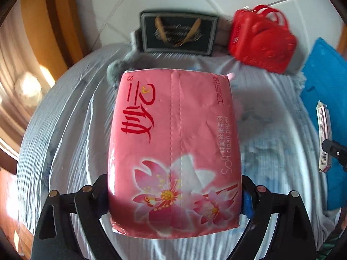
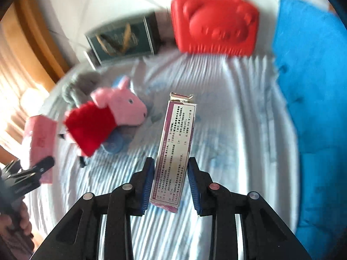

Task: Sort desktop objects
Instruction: 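Carry the tissue pack and medicine box with both tools over the blue bin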

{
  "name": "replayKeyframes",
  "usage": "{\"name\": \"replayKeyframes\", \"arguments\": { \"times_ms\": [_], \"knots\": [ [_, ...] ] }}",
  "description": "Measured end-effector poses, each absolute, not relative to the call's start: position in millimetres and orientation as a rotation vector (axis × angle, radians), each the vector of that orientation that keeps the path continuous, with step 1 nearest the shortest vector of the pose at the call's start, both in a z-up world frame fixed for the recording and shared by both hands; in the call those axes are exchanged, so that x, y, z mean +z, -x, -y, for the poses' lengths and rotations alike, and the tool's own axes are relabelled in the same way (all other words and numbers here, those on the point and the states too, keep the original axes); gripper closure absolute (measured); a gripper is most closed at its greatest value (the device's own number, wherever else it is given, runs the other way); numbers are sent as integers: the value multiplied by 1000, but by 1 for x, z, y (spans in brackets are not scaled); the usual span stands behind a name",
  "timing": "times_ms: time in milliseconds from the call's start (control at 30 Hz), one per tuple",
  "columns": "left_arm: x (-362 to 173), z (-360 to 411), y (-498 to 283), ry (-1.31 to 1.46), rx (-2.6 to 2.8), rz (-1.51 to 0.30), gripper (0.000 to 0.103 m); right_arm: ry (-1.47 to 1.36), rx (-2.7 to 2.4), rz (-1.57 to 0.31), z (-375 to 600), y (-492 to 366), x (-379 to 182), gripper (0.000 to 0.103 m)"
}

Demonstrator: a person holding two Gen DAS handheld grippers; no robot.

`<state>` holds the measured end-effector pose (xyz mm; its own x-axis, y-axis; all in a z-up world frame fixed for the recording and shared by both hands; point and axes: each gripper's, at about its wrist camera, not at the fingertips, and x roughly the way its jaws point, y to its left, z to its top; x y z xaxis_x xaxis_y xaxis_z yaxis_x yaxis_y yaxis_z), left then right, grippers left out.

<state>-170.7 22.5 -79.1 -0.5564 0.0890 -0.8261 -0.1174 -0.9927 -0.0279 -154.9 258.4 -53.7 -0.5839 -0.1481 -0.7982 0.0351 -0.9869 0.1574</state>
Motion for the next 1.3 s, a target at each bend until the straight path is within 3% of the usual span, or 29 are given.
{"name": "replayKeyframes", "arguments": {
  "times_ms": [600, 900, 1300],
  "knots": [
    [89, -223, 57, 717, 2473, -100, 12, -665, -3273, 256, -395, -25, 108, 72],
    [127, -365, 17, 574, 2333, -195, 12, -663, -3457, 301, -504, -69, 112, 72],
    [102, -476, 8, 670, 2296, -333, 12, -772, -3436, 250, -567, -74, 85, 72]
  ]
}}
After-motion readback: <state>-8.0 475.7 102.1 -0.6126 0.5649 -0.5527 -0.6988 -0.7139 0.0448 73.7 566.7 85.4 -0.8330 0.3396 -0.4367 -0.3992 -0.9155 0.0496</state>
